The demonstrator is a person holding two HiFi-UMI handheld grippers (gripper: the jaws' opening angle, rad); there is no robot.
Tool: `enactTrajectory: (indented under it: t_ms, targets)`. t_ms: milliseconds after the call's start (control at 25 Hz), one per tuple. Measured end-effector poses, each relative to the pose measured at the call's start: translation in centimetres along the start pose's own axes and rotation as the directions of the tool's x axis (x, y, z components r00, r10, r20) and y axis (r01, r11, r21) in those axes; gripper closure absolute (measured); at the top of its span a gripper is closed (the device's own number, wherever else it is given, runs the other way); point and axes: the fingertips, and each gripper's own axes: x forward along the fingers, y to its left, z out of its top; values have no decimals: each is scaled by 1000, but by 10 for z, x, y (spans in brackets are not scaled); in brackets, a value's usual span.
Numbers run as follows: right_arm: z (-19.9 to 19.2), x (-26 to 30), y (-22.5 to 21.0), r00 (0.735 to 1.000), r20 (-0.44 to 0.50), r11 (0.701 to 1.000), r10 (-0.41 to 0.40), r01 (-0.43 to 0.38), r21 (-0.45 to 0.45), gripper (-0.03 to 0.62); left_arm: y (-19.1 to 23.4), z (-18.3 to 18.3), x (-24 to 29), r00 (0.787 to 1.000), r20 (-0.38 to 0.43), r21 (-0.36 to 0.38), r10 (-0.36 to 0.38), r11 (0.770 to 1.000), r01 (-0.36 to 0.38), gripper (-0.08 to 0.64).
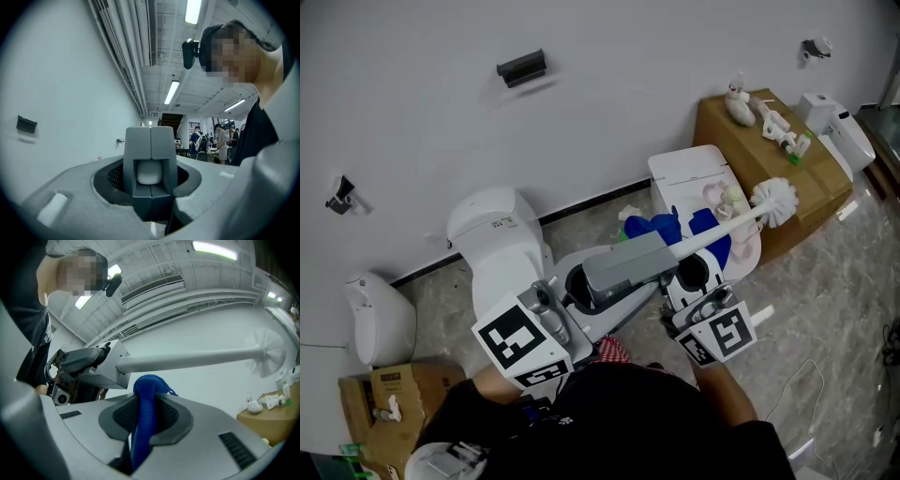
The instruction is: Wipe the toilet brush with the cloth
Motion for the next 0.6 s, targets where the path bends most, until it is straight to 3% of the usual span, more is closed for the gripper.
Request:
enactTrajectory:
  t_ms: [600]
  targets:
    - [16, -10, 2, 999, 54, 1000, -7, 7, 5, 528, -4, -5, 3, 1000, -15, -6, -14, 1000, 14, 391]
